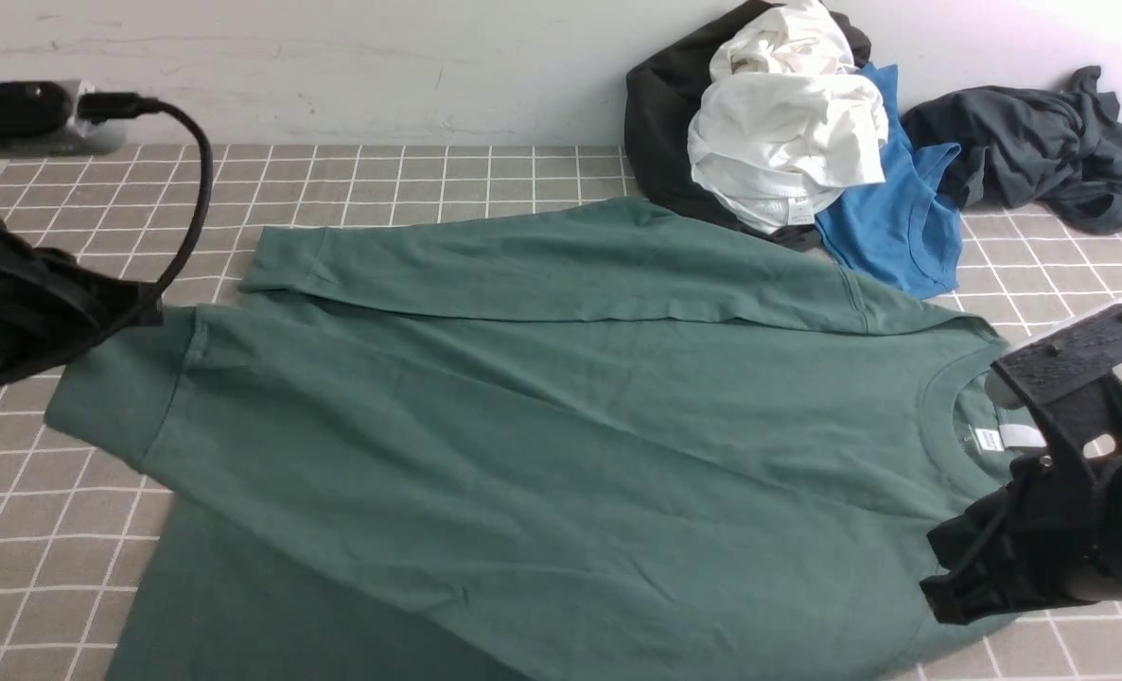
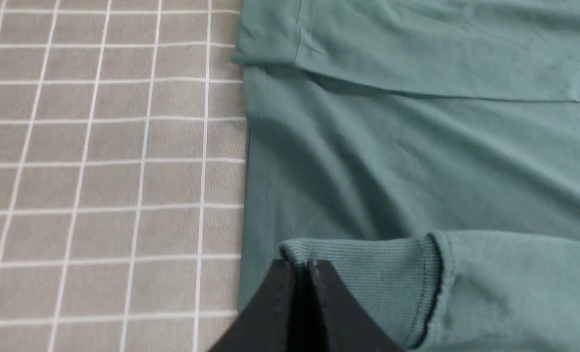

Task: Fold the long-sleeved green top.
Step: Use the left arm to drag and place the cuff at the centered position on the left edge of the fabric, then use the left arm to clamp the cuff farthest from it

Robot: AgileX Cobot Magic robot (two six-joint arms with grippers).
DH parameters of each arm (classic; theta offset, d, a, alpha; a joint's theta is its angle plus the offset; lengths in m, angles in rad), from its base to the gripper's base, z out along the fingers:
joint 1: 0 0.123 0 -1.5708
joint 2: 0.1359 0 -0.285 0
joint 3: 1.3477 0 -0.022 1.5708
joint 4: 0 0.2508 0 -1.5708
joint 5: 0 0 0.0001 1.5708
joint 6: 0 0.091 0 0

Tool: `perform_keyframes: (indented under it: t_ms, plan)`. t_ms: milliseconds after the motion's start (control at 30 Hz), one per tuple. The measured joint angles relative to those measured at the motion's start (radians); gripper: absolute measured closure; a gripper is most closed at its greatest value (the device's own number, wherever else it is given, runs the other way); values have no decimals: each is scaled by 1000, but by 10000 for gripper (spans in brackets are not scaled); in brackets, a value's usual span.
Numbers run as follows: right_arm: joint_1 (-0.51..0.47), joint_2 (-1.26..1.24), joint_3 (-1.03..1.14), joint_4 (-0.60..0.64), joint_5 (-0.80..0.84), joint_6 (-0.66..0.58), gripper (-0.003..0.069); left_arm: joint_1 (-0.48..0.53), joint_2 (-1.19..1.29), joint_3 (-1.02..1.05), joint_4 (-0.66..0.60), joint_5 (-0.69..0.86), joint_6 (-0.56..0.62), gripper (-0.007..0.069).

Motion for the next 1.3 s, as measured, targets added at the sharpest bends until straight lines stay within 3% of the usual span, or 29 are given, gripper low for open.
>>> perform_keyframes:
  t_ms: [167, 267, 300, 433, 500, 633, 933, 1100, 1133, 1233, 1300]
  plan:
    - [0, 0, 0, 7, -2, 0, 671, 4, 236, -80, 11, 0, 0, 611]
    - [0, 0, 0, 11, -2, 0, 671, 23, 420, -193, 14, 49, -1, 540]
    - [0, 0, 0, 14, -2, 0, 671, 35, 514, -285, 17, 100, -1, 458]
    - [0, 0, 0, 22, -2, 0, 671, 43, 637, -454, 24, 170, -1, 338]
    - [0, 0, 0, 23, -2, -3, 671, 44, 746, -631, 32, 213, -9, 236]
    - [0, 0, 0, 23, -2, -29, 671, 45, 925, -901, 33, 252, -51, 194]
    - [0, 1, 27, 23, -19, -54, 671, 45, 1183, -1207, 39, 307, -173, 264]
    - [0, 1, 35, 23, -45, -57, 670, 45, 1237, -1257, 42, 316, -184, 424]
    - [0, 1, 35, 23, -45, -57, 670, 45, 1236, -1257, 43, 316, -184, 424]
    - [0, 1, 36, 23, -47, -66, 670, 45, 1221, -1257, 49, 319, -184, 569]
    - [0, 1, 36, 23, -47, -75, 670, 45, 1193, -1257, 61, 328, -183, 606]
